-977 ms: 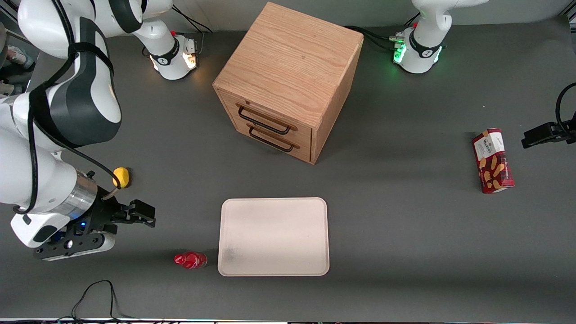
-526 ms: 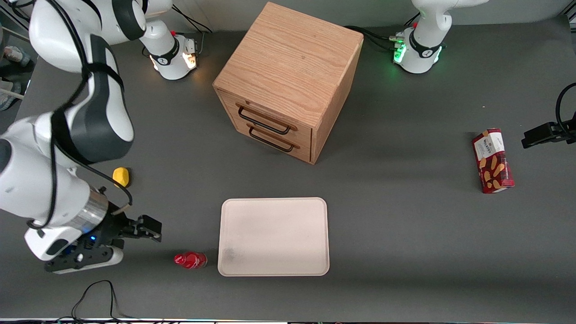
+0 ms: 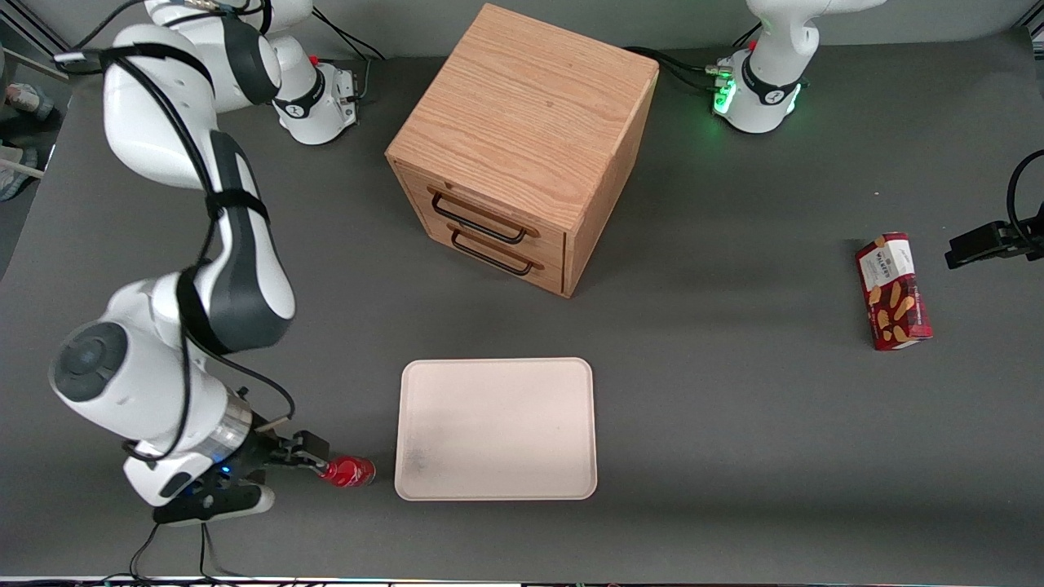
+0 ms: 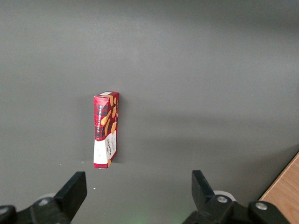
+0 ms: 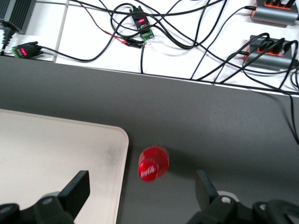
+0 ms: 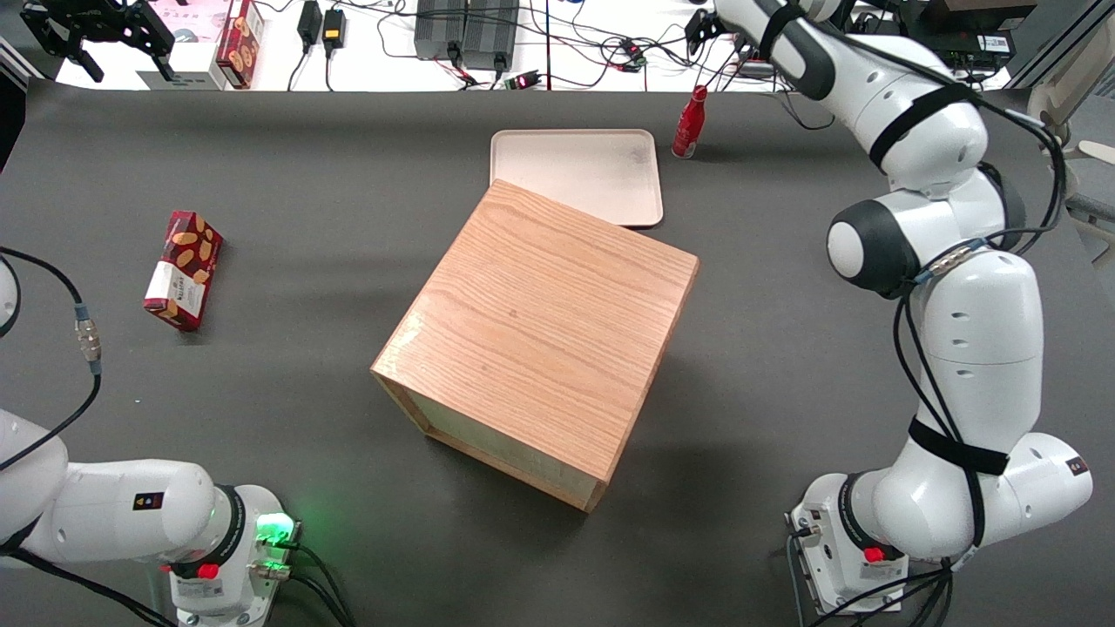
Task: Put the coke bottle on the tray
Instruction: 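Lower the right gripper around the bottle and close on it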
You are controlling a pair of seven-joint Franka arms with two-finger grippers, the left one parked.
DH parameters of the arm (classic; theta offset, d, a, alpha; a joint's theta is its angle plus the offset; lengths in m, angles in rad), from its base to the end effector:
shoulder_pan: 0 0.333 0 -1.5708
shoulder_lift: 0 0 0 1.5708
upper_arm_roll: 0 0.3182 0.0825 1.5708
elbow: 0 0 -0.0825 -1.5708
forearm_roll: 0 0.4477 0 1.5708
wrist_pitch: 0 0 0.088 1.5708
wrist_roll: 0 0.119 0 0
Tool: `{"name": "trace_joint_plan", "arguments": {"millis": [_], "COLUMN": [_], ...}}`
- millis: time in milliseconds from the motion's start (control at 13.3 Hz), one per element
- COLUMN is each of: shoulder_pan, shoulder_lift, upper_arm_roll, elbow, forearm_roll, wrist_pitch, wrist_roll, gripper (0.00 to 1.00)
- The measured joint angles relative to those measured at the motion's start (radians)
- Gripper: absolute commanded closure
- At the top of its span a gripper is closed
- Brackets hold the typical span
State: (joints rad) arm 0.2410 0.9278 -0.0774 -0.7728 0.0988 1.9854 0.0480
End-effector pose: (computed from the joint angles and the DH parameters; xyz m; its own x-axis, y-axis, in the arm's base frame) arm 0.8579 0.1802 0.3932 0.9529 0.1162 0.2803 0.1352 -0.9896 -0.0496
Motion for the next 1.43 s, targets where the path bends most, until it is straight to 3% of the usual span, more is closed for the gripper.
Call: {"name": "trace_joint_plan", "arguments": {"millis": [451, 1428], "shoulder_pan": [0.000, 0.008], "shoulder_lift": [0.083, 0.103], "upper_arm_roll": [0.000, 0.000], "elbow": [-0.005, -0.051], "forearm_roll": [0.000, -0.002], "wrist_pitch": [0.096, 0.091], "wrist_roll": [0.000, -0.001], "gripper": [0.00, 0.01]}}
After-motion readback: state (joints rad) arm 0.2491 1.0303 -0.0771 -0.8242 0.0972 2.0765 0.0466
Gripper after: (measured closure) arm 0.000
